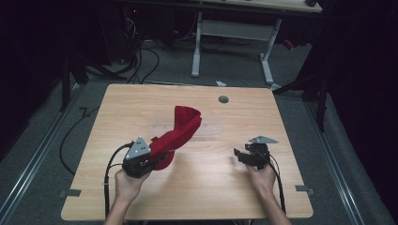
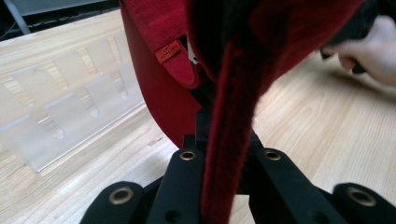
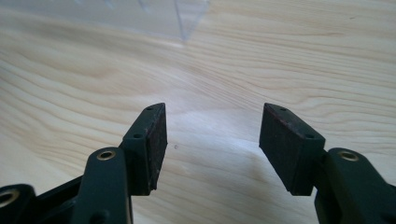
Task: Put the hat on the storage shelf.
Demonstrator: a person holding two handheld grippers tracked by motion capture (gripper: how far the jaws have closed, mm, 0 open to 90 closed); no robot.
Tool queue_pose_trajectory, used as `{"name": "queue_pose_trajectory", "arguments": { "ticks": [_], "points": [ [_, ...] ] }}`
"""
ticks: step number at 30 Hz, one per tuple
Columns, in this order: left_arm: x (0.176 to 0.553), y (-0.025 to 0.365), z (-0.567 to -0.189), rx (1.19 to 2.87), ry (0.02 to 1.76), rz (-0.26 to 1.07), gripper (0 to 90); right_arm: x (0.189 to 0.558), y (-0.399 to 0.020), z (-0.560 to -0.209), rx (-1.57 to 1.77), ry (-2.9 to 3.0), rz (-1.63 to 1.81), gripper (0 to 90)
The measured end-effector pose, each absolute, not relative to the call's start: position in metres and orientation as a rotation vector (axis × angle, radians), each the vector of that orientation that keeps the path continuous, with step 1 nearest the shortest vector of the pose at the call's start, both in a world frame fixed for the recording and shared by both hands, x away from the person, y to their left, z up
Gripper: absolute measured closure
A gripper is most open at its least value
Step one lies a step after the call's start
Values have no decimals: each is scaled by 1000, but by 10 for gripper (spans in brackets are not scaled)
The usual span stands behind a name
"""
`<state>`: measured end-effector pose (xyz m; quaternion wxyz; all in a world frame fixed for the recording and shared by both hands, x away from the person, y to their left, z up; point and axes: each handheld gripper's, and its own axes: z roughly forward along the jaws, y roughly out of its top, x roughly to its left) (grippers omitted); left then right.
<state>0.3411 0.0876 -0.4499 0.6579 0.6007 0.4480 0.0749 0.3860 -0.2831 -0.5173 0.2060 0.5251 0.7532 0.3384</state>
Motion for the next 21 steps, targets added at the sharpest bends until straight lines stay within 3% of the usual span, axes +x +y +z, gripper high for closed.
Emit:
{"name": "queue_pose_trajectory", "arguments": {
  "ticks": [10, 21],
  "points": [
    [355, 93, -442, 1316, 1052, 191, 853, 388, -275, -530, 1431, 2098, 868, 336],
    [366, 109, -425, 1231, 1090, 218, 852, 389, -276, -531, 1424, 2096, 878, 324]
  ]
}}
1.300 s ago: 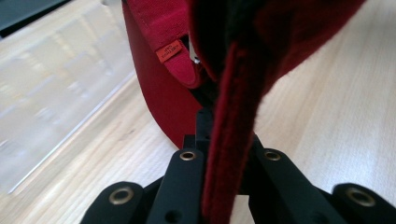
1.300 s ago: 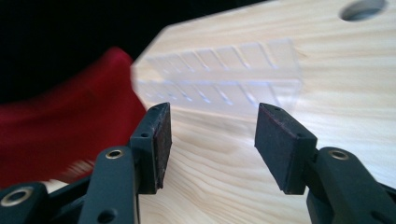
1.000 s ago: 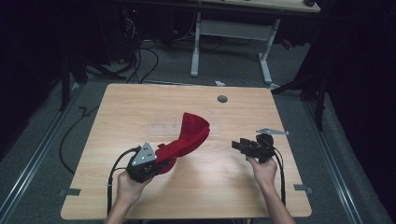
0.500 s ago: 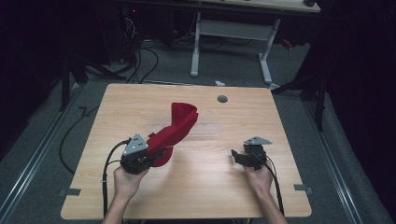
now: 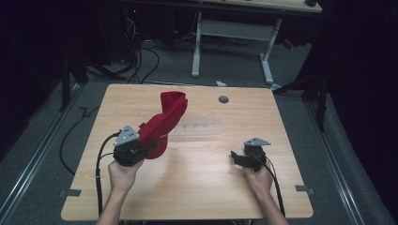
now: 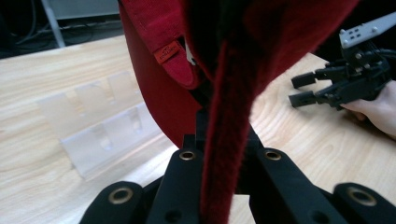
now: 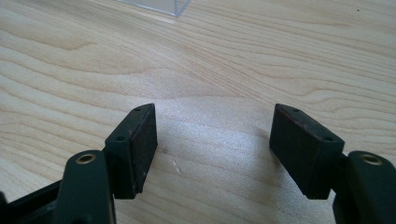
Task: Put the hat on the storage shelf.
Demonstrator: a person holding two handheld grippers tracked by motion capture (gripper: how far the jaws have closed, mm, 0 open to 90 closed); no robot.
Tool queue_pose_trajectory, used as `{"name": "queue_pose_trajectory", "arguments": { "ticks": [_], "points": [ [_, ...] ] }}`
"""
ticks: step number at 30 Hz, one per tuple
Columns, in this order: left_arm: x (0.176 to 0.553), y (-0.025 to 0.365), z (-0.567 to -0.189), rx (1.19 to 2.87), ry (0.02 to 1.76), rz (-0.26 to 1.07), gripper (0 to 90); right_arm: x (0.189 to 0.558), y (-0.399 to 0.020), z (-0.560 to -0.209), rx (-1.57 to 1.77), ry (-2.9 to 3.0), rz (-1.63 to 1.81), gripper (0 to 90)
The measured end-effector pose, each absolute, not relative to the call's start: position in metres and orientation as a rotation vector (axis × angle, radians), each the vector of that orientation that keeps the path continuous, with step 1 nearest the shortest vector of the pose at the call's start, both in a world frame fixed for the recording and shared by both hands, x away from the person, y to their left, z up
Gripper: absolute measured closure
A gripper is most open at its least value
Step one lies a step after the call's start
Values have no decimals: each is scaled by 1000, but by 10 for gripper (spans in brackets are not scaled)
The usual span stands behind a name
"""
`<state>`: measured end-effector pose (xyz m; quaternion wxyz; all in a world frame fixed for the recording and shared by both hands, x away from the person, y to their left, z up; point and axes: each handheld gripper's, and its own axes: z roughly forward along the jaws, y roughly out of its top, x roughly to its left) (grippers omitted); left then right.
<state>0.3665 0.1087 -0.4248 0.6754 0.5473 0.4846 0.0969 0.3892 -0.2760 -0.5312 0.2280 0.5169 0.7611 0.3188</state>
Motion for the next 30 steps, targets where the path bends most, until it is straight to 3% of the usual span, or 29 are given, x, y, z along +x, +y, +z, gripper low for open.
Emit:
{"name": "queue_pose_trajectory", "arguments": {
  "ticks": [30],
  "points": [
    [415, 136, -400, 1097, 1170, 303, 851, 389, -276, -531, 1422, 2097, 879, 320]
  ]
}}
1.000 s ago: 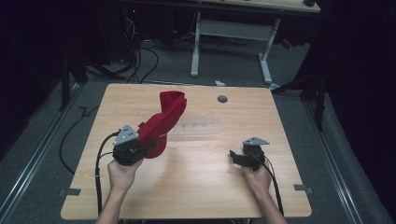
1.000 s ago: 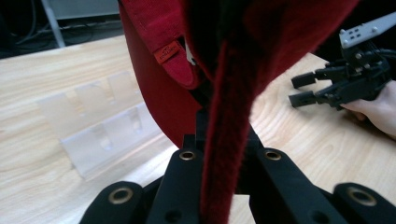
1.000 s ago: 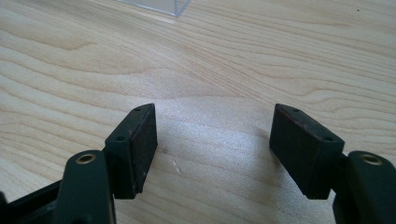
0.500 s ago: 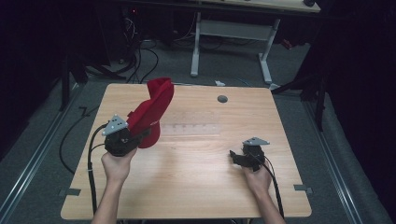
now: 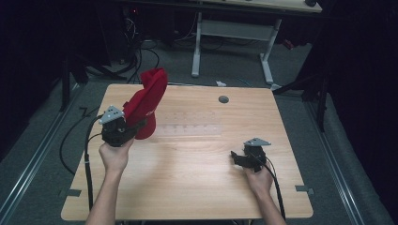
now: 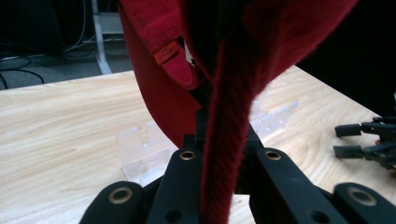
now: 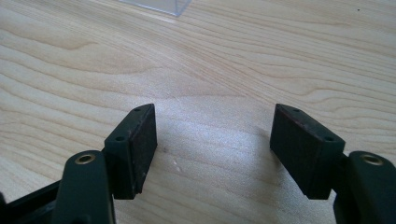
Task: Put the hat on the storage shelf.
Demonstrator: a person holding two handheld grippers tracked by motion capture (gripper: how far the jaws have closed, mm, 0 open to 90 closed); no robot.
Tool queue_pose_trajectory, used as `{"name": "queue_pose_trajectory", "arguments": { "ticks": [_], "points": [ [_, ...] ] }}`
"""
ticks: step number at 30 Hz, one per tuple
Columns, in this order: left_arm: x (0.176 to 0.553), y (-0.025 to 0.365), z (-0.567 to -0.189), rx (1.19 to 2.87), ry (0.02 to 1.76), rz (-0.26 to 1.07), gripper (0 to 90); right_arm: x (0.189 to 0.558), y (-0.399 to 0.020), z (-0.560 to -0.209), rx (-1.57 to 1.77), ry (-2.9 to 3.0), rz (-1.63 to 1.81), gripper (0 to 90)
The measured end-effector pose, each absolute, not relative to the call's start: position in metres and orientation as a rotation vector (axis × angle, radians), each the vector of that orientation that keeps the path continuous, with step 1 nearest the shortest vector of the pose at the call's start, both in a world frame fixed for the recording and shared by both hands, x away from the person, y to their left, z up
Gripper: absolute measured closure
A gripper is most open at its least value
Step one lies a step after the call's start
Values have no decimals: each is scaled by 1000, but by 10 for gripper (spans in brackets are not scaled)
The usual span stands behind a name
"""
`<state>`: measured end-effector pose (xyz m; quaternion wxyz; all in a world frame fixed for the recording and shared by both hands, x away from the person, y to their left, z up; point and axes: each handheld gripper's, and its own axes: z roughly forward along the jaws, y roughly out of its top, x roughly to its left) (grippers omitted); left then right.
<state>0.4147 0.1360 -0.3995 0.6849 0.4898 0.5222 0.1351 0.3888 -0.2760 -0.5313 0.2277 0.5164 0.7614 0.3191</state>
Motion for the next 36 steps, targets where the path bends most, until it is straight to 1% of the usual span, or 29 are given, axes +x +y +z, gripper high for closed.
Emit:
{"name": "queue_pose_trajectory", "arguments": {
  "ticks": [16, 26, 36],
  "points": [
    [448, 131, -411, 1062, 1194, 362, 850, 389, -276, -531, 1422, 2097, 878, 320],
    [464, 122, -424, 1086, 1210, 390, 850, 389, -276, -531, 1423, 2098, 877, 320],
    [469, 119, -429, 1074, 1215, 396, 849, 389, -276, -531, 1423, 2095, 877, 321]
  ]
}}
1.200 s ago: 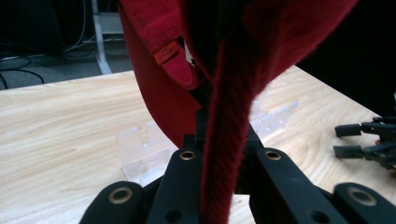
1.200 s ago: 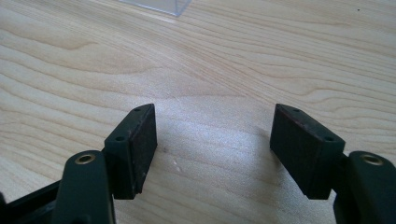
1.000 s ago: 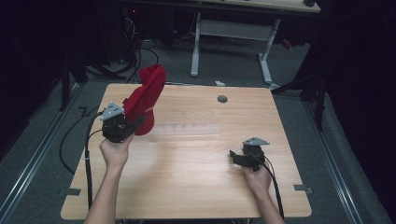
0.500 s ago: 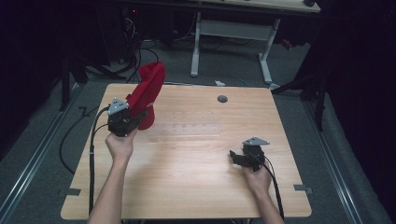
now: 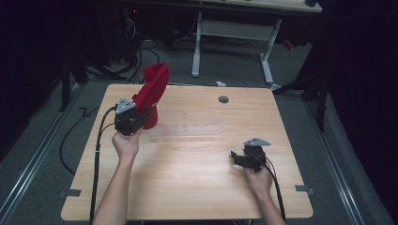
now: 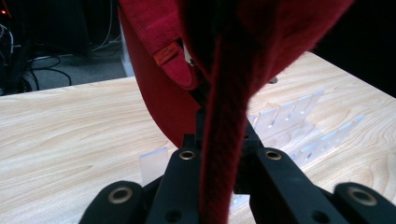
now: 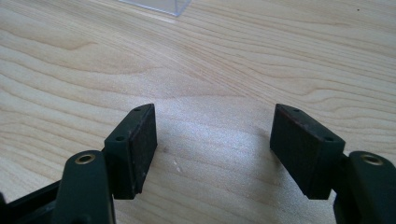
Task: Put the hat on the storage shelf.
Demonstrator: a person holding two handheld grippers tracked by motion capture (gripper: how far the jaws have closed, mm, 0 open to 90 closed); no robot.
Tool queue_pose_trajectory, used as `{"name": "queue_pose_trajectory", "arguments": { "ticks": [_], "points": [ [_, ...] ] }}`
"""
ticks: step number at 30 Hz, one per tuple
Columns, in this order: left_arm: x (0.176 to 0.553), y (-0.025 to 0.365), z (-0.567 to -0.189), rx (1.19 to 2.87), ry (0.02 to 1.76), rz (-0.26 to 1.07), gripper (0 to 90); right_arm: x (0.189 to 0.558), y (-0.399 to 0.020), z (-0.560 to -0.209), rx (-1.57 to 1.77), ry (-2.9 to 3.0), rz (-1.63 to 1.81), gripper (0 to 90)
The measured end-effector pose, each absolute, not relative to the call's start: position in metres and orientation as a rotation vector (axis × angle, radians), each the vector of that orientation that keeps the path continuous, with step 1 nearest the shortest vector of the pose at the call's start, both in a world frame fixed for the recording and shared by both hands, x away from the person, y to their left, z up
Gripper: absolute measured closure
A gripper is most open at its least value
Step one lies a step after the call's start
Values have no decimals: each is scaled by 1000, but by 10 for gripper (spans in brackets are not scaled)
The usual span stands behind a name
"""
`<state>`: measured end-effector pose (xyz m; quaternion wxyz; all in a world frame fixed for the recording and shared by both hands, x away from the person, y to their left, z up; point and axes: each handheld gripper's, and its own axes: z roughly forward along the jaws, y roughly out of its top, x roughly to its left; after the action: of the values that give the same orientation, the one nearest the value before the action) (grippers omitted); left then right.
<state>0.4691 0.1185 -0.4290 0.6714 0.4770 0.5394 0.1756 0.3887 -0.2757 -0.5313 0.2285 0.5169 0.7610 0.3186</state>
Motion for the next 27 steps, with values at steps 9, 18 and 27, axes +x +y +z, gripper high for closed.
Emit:
{"name": "queue_pose_trajectory", "arguments": {
  "ticks": [9, 18, 27],
  "points": [
    [469, 113, -434, 1100, 1213, 431, 849, 389, -276, -531, 1423, 2095, 877, 321],
    [473, 114, -445, 1101, 1257, 415, 848, 389, -276, -531, 1424, 2094, 877, 321],
    [471, 113, -457, 1117, 1287, 409, 836, 389, -276, -531, 1424, 2095, 876, 320]
  ]
}}
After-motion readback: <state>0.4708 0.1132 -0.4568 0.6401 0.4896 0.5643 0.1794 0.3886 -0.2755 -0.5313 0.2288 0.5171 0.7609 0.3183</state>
